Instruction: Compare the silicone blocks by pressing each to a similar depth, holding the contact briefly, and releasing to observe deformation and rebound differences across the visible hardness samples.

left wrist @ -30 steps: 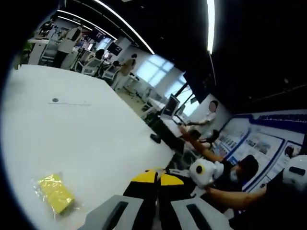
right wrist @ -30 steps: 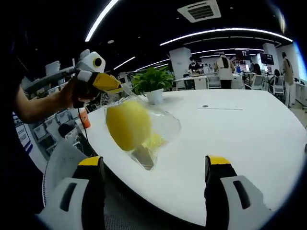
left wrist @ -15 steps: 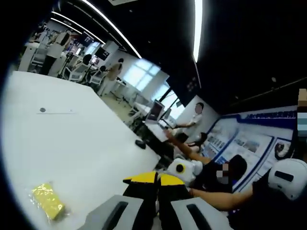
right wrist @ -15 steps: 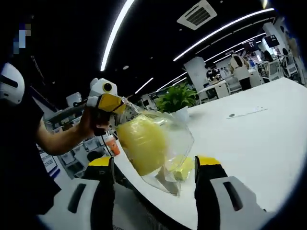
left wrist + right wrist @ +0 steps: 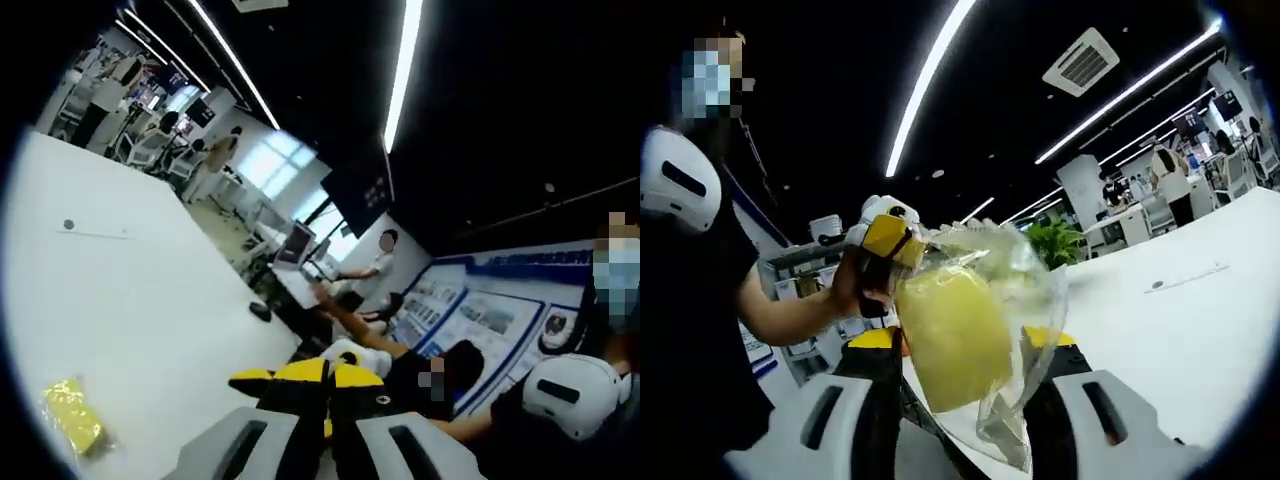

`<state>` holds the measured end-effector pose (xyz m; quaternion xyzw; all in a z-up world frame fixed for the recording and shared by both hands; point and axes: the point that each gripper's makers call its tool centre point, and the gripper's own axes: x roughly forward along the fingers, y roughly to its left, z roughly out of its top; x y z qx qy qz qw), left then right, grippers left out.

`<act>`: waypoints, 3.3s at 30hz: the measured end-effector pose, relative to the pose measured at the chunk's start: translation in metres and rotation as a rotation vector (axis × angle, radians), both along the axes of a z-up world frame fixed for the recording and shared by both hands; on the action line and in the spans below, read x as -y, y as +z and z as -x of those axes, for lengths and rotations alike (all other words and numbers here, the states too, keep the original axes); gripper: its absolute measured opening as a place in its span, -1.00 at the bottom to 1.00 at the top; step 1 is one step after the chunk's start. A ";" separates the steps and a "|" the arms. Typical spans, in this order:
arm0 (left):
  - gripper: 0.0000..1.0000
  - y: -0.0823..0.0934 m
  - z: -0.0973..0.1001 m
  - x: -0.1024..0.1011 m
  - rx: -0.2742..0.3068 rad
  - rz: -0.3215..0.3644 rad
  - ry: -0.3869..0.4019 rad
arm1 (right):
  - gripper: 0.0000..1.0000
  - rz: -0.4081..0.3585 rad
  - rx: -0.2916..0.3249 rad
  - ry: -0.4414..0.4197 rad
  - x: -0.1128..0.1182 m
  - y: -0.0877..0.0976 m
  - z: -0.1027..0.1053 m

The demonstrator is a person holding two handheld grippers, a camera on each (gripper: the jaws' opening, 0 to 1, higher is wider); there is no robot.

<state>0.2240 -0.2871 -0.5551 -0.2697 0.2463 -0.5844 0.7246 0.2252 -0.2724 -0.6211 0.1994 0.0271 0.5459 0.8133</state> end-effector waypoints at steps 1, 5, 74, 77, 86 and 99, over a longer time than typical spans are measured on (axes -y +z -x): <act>-1.00 0.001 0.000 0.000 0.004 0.002 0.001 | -0.20 0.005 0.007 0.001 -0.001 0.001 0.001; -1.00 0.007 -0.001 -0.005 0.012 0.018 0.007 | -0.26 0.022 0.042 0.010 -0.001 0.006 0.004; -1.00 0.025 0.031 -0.086 0.253 -0.059 0.214 | -0.81 0.215 -0.223 0.313 -0.061 0.035 0.059; -1.00 0.024 0.033 -0.084 0.246 -0.055 0.219 | -0.81 0.232 -0.215 0.311 -0.060 0.034 0.061; -1.00 0.021 0.041 -0.067 0.235 -0.049 0.212 | -0.80 0.239 -0.239 0.297 -0.047 0.031 0.068; -1.00 0.018 0.043 -0.064 0.223 -0.035 0.212 | -0.82 0.251 -0.260 0.290 -0.042 0.028 0.069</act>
